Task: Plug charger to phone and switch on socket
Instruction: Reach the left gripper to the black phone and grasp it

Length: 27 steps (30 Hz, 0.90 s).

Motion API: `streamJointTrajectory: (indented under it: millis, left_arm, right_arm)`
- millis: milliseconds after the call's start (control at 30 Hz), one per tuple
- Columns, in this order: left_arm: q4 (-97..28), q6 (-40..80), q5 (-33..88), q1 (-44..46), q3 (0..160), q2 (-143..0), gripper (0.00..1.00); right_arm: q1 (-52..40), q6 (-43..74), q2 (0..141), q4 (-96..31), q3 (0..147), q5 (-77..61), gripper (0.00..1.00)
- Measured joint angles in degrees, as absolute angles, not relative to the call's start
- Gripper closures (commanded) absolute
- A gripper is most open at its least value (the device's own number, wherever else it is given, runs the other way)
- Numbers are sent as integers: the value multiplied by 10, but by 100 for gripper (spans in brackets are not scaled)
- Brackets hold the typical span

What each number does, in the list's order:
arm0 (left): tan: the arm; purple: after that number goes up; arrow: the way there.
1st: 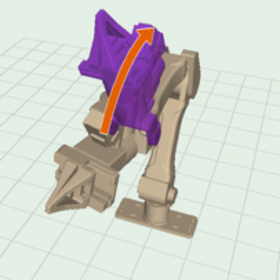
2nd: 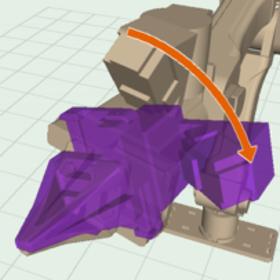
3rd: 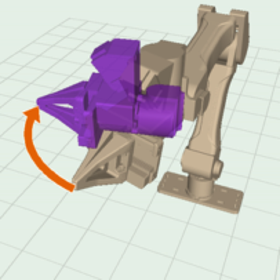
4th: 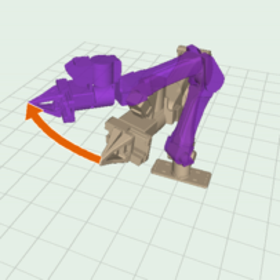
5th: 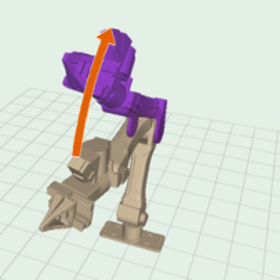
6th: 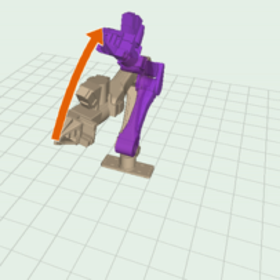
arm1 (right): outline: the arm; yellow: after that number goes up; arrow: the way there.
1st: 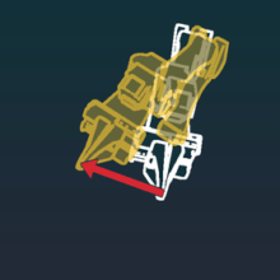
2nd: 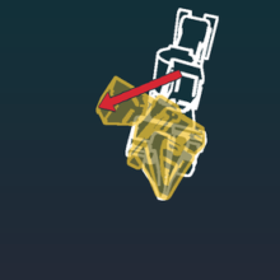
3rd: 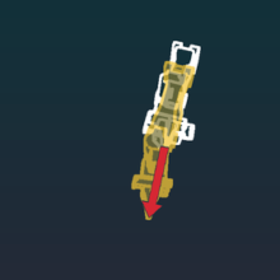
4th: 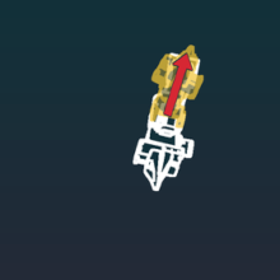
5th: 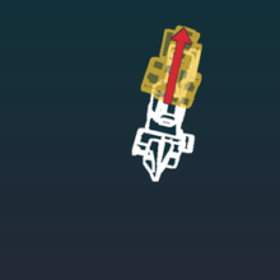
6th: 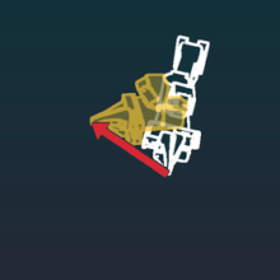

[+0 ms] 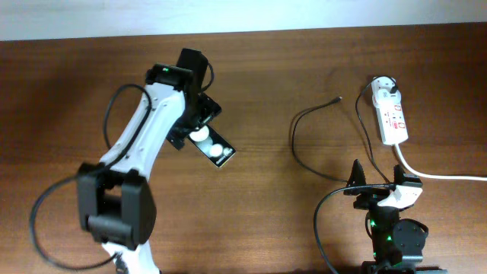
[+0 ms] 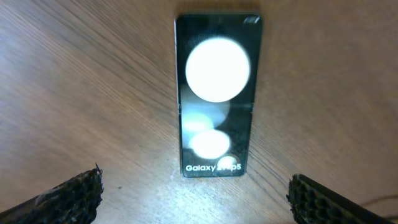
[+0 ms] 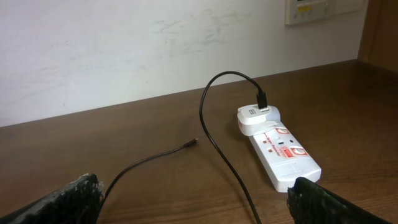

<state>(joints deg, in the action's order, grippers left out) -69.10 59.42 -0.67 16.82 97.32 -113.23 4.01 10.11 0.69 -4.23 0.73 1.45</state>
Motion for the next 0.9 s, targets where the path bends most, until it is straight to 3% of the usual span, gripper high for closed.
streamJointTrajectory:
  millis: [200,600,667,800,867,900]
  left_arm:
    - [-648,597,32,168,975,-1244,1]
    - [-562,597,31,168,921,-1252,0]
    - [-561,597,31,168,921,-1252,5]
    - [-561,599,30,168,921,-1252,6]
    - [-561,599,27,168,921,-1252,21]
    - [-561,601,26,168,921,-1252,23]
  right_arm:
    - [40,101,7,-42,7,15,1]
    - [40,101,7,-42,7,14,1]
    - [40,101,7,-42,7,14,1]
    - [40,101,7,-42,7,14,1]
    - [40,101,7,-42,7,14,1]
    - [40,101,7,-42,7,14,1]
